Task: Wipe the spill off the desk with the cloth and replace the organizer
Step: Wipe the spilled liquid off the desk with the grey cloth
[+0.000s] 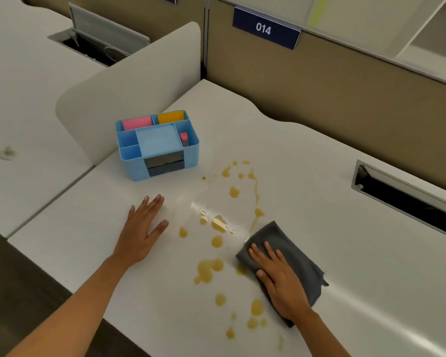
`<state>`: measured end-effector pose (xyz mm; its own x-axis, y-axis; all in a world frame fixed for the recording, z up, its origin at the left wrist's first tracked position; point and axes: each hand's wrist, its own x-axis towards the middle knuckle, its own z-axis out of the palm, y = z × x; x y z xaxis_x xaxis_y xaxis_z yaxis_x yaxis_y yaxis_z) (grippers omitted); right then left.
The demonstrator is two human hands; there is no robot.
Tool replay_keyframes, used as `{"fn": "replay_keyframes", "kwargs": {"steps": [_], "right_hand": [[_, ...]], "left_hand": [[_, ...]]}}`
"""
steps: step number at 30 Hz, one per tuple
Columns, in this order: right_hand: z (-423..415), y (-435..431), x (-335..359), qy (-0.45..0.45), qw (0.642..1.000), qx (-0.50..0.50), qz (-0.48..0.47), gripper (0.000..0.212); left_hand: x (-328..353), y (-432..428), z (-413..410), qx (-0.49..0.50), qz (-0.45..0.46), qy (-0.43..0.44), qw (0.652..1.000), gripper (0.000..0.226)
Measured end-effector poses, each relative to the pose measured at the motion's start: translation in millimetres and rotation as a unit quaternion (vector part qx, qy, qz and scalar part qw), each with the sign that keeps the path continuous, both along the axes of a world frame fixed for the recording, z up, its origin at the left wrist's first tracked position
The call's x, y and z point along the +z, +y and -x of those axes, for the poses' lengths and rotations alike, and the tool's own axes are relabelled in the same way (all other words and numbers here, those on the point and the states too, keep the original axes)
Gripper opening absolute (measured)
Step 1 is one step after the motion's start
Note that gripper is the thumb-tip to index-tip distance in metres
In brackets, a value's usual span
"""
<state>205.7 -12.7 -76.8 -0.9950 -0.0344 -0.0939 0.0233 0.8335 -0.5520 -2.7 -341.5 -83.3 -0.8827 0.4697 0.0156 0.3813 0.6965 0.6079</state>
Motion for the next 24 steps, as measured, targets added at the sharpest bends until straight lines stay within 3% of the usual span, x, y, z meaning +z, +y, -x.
{"fn": "replay_keyframes", "kwargs": {"steps": [5, 13, 20, 24], "right_hand": [[-18, 45, 4, 0.0, 0.998, 0.049, -0.025, 0.047], [64, 70, -4, 0.014, 0.98, -0.188, -0.06, 0.045], [37, 19, -1, -0.008, 0.999, -0.011, -0.037, 0.046], [-17, 3, -3, -0.022, 0.999, 0.016, -0.041, 0.047]], "left_hand": [[-6, -6, 4, -0.019, 0.043, 0.028, 0.999, 0.072], [-9, -7, 7, -0.035, 0.062, 0.042, 0.997, 0.076], [-8, -5, 19, -0.03, 0.064, 0.033, 0.997, 0.078], [-11, -7, 19, -0.032, 0.059, 0.037, 0.997, 0.077]]}}
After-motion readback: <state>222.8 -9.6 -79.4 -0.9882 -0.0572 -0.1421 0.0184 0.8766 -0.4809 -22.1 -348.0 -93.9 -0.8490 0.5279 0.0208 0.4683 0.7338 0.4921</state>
